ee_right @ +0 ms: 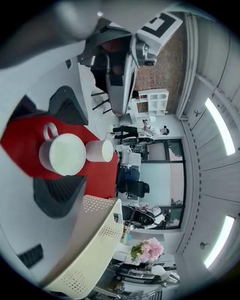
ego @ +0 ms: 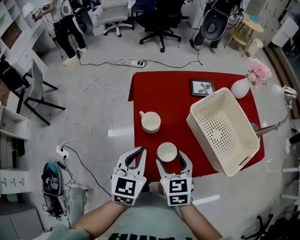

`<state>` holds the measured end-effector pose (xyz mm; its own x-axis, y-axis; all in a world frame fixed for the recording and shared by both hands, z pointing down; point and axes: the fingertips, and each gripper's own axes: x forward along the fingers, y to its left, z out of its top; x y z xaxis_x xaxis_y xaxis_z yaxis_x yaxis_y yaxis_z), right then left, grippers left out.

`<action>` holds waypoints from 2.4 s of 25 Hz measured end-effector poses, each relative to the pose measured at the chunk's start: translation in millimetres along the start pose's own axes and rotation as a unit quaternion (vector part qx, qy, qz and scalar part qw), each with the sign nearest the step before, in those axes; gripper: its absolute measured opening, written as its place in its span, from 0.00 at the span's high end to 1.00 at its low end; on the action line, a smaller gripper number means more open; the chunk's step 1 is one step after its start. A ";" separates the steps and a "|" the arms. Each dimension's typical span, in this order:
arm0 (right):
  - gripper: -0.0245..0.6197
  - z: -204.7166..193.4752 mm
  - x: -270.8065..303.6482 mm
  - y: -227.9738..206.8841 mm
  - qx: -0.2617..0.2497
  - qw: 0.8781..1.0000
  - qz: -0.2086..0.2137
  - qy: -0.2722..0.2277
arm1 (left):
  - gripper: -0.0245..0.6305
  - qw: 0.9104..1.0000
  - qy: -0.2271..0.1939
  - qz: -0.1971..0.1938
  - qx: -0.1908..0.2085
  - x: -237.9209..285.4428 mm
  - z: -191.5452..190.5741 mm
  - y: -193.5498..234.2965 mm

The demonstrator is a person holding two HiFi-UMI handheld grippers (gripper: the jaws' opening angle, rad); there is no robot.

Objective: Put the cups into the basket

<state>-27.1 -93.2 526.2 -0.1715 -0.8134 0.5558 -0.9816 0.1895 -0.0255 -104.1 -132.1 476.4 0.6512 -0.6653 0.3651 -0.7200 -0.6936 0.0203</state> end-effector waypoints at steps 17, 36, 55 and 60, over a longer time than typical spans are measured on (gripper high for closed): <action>0.36 -42.8 44.2 -11.6 0.043 0.996 -0.038 0.075 | 0.96 0.996 0.041 -0.074 0.039 34.2 -32.3 -0.6; 0.36 -45.0 46.3 -15.6 0.057 0.990 -0.086 0.093 | 0.96 0.991 0.030 -0.122 0.049 43.8 -30.9 4.3; 0.36 29.1 -14.3 -40.2 0.045 0.994 -0.088 0.041 | 0.96 0.992 -0.015 -0.120 0.032 44.5 25.8 -17.8; 0.36 38.1 -36.3 -68.0 0.055 0.993 -0.097 0.026 | 0.96 0.991 -0.020 -0.126 0.035 55.7 39.1 -43.6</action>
<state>42.6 -97.6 476.0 0.0236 -0.7992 0.6006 -0.9995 -0.0319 -0.0032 -27.0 -149.7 459.4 0.8188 -0.4774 0.3188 -0.5152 -0.8561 0.0411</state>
